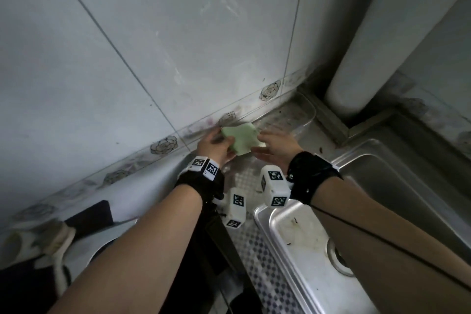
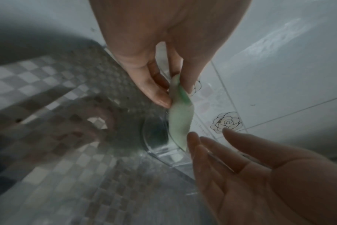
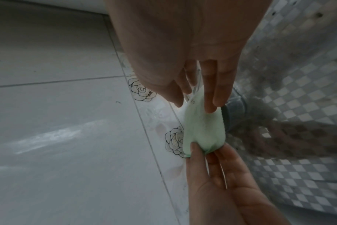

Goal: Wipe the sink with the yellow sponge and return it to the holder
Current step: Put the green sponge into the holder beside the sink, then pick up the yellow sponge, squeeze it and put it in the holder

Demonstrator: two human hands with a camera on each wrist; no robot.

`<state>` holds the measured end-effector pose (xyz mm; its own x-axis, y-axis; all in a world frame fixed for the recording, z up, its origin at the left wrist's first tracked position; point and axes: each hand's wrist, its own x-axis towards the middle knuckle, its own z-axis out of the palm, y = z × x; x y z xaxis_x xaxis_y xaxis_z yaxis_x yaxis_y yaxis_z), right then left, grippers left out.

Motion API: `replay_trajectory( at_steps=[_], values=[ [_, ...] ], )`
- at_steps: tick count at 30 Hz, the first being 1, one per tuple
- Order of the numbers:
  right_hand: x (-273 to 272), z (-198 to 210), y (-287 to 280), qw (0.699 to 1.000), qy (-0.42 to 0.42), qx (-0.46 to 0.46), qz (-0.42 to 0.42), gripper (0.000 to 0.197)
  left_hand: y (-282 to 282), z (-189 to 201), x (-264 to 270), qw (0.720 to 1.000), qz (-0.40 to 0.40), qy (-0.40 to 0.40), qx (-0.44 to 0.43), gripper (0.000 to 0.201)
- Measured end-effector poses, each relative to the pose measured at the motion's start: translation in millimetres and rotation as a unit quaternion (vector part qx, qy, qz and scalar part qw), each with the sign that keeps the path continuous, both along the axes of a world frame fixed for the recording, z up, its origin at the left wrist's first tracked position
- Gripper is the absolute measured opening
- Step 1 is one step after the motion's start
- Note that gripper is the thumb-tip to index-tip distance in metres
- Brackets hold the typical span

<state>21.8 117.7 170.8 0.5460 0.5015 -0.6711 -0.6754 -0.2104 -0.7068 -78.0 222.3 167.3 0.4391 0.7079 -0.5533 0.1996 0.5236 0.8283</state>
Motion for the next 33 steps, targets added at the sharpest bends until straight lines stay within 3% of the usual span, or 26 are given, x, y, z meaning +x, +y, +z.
replay_trajectory(
  at_steps=[3,6,8,10,16,23,29,31,33],
  values=[
    [-1.0,2.4,-8.8,1.000,-0.002,0.016,-0.012,0.012,-3.9,-7.5,-2.7,0.999,0.010,0.030,0.001,0.029],
    [3.4,6.8,-33.7,0.998,-0.016,0.030,-0.059,0.019,-5.4,-3.0,-5.7,0.991,0.020,0.090,0.093,0.027],
    [8.8,8.1,-58.9,0.996,-0.022,0.031,-0.076,0.016,-12.9,5.3,-5.1,0.982,0.057,0.083,0.161,0.028],
    [14.8,4.3,-92.9,0.995,-0.018,0.022,-0.090,0.015,-32.6,13.1,2.1,0.984,0.064,0.038,0.161,0.028],
    [12.8,-23.3,-215.9,0.983,0.018,-0.062,-0.174,0.023,-139.3,8.2,33.2,0.982,-0.156,0.003,0.109,0.006],
    [-13.4,-47.6,-317.4,0.952,0.063,-0.130,-0.271,0.042,-236.7,-52.4,67.7,0.940,-0.322,0.096,-0.063,0.010],
    [-22.8,-79.5,-355.1,0.940,0.095,-0.151,-0.291,0.023,-278.9,-113.9,68.2,0.912,-0.354,0.193,-0.080,0.009],
    [-23.2,-92.0,-354.6,0.940,0.098,-0.165,-0.281,0.025,-280.1,-137.2,69.9,0.895,-0.378,0.227,-0.059,0.019],
    [-22.6,-104.1,-351.8,0.937,0.107,-0.170,-0.285,0.029,-281.0,-186.6,74.1,0.880,-0.394,0.262,-0.047,0.045]
  ],
)
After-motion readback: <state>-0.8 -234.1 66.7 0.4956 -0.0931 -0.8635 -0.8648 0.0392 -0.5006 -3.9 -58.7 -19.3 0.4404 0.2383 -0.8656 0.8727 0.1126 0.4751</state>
